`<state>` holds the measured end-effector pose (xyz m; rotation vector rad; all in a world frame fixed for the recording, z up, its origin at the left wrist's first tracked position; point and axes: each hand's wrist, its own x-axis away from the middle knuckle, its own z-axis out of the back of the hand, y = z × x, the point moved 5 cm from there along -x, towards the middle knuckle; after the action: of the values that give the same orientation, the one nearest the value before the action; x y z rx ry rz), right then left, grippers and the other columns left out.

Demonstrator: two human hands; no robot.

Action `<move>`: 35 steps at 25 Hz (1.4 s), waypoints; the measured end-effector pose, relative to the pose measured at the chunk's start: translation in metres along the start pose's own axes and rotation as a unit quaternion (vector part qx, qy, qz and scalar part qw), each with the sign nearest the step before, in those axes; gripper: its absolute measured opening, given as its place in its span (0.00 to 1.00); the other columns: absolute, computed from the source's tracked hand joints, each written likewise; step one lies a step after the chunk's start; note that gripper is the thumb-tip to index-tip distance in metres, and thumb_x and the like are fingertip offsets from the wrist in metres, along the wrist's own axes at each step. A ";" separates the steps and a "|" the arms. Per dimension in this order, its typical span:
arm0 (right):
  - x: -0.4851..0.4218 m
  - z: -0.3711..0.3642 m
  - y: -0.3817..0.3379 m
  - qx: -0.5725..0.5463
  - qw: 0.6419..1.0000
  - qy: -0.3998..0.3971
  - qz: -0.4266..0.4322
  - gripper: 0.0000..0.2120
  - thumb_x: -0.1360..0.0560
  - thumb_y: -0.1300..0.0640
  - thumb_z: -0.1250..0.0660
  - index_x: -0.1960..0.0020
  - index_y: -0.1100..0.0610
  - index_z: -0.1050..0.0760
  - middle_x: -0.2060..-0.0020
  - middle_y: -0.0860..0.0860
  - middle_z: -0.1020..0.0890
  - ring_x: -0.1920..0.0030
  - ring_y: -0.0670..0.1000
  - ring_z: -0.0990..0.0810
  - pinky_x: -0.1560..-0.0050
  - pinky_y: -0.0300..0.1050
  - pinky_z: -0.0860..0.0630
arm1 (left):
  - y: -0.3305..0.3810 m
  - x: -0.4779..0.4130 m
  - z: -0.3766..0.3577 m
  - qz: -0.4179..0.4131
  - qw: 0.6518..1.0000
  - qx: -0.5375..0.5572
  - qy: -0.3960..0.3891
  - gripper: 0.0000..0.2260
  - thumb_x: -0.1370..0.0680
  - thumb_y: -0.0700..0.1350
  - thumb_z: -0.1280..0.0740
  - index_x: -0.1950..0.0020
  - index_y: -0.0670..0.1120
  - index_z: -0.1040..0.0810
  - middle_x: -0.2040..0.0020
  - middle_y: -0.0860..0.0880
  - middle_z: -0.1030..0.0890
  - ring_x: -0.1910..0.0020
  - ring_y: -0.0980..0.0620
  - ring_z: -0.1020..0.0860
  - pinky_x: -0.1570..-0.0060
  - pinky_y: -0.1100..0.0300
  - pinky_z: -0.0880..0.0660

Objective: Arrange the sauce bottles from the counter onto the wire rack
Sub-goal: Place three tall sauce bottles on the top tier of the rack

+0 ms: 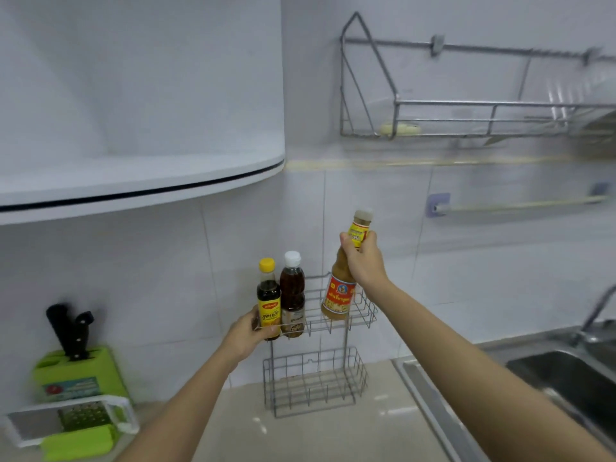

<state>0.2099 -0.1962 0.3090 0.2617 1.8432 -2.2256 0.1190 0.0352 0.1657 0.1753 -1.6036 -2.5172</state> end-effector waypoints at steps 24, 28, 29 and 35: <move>0.011 -0.049 0.051 0.080 0.978 -0.185 0.049 0.23 0.26 0.50 0.31 0.35 0.58 0.31 0.44 0.51 0.22 0.43 0.52 0.22 0.40 0.51 0.24 | -0.008 -0.007 0.006 -0.008 0.998 -0.037 0.043 0.24 0.25 0.47 0.30 0.29 0.48 0.29 0.31 0.50 0.24 0.32 0.50 0.27 0.32 0.56 0.33; 0.013 -0.052 0.052 0.090 0.976 -0.197 0.035 0.23 0.25 0.49 0.32 0.34 0.57 0.31 0.43 0.51 0.22 0.43 0.51 0.23 0.43 0.46 0.25 | -0.006 -0.007 0.004 -0.006 0.998 -0.040 0.041 0.21 0.24 0.45 0.31 0.31 0.47 0.28 0.33 0.49 0.23 0.33 0.50 0.26 0.32 0.56 0.33; 0.014 -0.053 0.051 0.092 0.977 -0.191 0.034 0.23 0.25 0.49 0.32 0.35 0.57 0.31 0.44 0.50 0.22 0.44 0.50 0.23 0.44 0.45 0.26 | -0.006 -0.007 0.004 -0.004 0.998 -0.039 0.041 0.21 0.24 0.45 0.31 0.31 0.47 0.28 0.33 0.49 0.23 0.34 0.50 0.26 0.33 0.56 0.33; 0.026 -0.054 0.056 0.035 0.971 -0.234 -0.038 0.25 0.24 0.48 0.35 0.31 0.57 0.36 0.39 0.52 0.24 0.41 0.52 0.24 0.42 0.46 0.26 | -0.006 -0.006 0.002 0.021 0.999 -0.036 0.029 0.24 0.24 0.47 0.31 0.29 0.47 0.30 0.32 0.48 0.24 0.31 0.48 0.27 0.32 0.55 0.33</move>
<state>0.2012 -0.1549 0.2385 -0.3042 1.5421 -2.1638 0.1245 0.0409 0.1614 0.2008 -1.4770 -2.5099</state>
